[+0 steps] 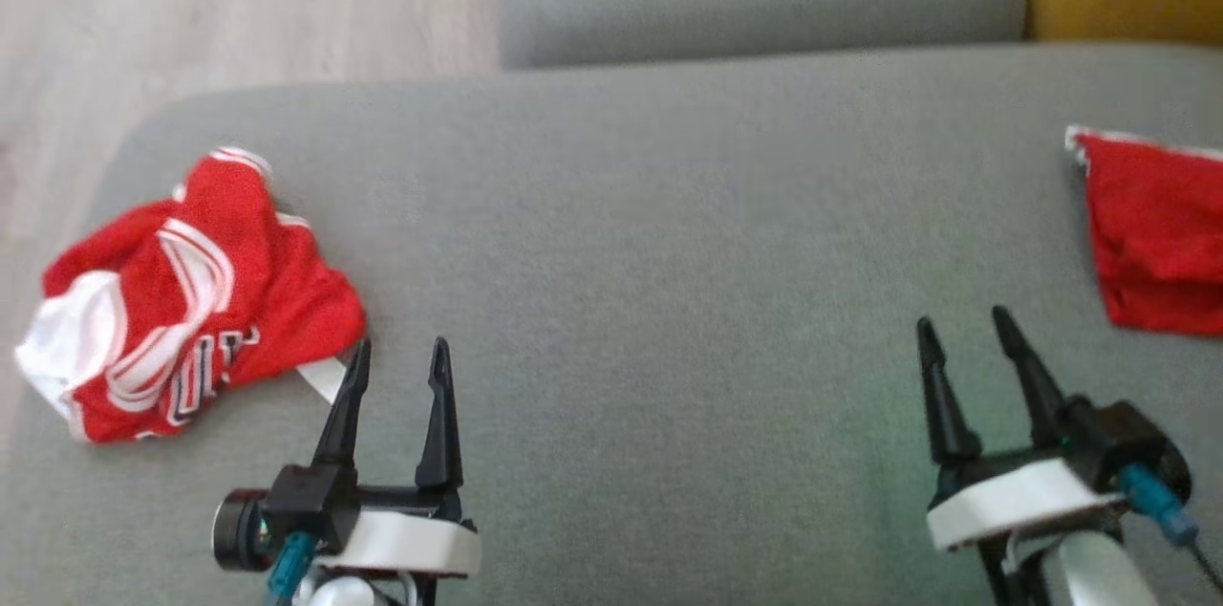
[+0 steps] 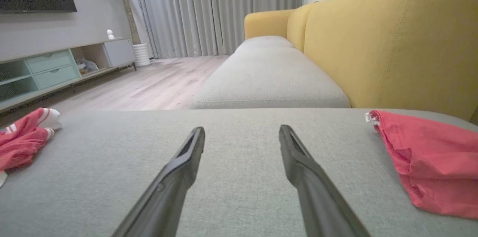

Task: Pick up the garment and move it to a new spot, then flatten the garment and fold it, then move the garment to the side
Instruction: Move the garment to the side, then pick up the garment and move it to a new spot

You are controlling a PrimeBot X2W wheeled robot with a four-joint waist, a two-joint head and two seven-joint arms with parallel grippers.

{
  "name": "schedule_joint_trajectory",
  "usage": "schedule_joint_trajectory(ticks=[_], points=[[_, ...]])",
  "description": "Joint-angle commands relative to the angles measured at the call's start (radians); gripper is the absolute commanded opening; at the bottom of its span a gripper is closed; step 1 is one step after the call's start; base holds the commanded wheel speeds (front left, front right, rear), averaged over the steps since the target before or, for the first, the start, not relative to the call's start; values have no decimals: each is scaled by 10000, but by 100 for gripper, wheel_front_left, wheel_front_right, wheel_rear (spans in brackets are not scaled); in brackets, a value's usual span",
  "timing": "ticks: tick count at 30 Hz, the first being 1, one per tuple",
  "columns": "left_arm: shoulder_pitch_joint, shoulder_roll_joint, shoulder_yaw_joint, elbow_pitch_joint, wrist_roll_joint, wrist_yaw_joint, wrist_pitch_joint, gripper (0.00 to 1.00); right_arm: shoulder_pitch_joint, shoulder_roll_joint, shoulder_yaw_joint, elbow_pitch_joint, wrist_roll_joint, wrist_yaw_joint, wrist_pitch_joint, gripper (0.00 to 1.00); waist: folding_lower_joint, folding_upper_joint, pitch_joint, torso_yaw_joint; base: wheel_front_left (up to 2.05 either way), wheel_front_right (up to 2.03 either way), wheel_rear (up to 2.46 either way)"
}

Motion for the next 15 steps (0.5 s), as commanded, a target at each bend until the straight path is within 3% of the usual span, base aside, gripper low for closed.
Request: schedule_joint_trajectory(ticks=[1, 15], points=[[-219, 5, 369, -303, -60, 69, -42, 100, 14, 140, 158, -637, -267, -7, -107, 100, 4, -1, -586, 348, 0, 0, 0], [105, 5, 718, 21, 263, 56, -42, 100, 765, 573, -104, -845, -705, -7, -108, 100, 4, -1, -744, 417, 0, 0, 0]])
